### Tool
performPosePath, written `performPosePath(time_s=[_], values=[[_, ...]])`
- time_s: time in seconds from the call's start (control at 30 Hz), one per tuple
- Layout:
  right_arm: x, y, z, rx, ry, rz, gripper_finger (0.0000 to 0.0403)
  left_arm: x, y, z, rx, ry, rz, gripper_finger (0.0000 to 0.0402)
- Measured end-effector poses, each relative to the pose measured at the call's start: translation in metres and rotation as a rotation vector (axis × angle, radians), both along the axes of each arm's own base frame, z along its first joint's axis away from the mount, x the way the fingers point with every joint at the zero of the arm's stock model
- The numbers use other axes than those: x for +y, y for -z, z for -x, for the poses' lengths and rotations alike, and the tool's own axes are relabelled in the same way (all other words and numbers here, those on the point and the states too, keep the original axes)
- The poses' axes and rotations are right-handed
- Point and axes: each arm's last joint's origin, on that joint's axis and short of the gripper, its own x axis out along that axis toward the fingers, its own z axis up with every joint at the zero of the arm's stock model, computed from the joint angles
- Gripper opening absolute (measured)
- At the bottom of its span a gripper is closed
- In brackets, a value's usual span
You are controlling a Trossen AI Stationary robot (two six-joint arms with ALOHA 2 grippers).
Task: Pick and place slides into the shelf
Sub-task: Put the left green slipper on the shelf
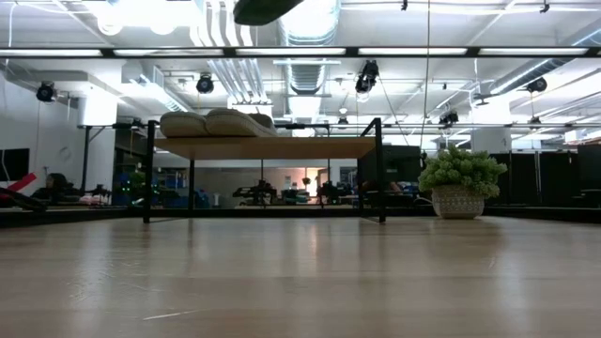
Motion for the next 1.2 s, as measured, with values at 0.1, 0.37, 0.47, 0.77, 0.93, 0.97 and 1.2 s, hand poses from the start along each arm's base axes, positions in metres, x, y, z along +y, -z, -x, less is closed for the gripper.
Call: performPosePath(time_s=[0.1, 0.37, 0.47, 0.77, 0.93, 0.97, 1.2], values=[[0.000, -0.001, 0.000, -0.008, -0.001, 0.000, 0.0015, 0.001, 0.000, 0.000, 0.000, 0.006, 0.001, 0.0163], [0.003, -0.001, 0.000, -0.011, -0.013, 0.000, 0.0015, 0.014, 0.000, -0.004, 0.001, -0.007, 0.005, 0.0163], [0.003, -0.001, 0.000, -0.010, -0.013, 0.001, 0.0015, 0.020, -0.001, -0.006, -0.013, -0.020, 0.009, 0.0163], [0.003, -0.001, 0.000, -0.007, -0.012, 0.005, 0.0015, 0.022, -0.003, -0.007, -0.034, -0.003, 0.015, 0.0163], [0.003, -0.001, 0.000, -0.013, -0.011, 0.003, 0.0015, 0.022, -0.003, -0.007, -0.036, 0.004, 0.018, 0.0163], [0.003, -0.002, 0.000, -0.019, -0.010, 0.001, 0.0015, 0.022, -0.003, -0.007, -0.036, 0.005, 0.018, 0.0163], [0.003, -0.006, 0.000, -0.055, -0.008, 0.012, 0.0015, 0.023, -0.004, -0.008, -0.046, 0.014, 0.022, 0.0163]])
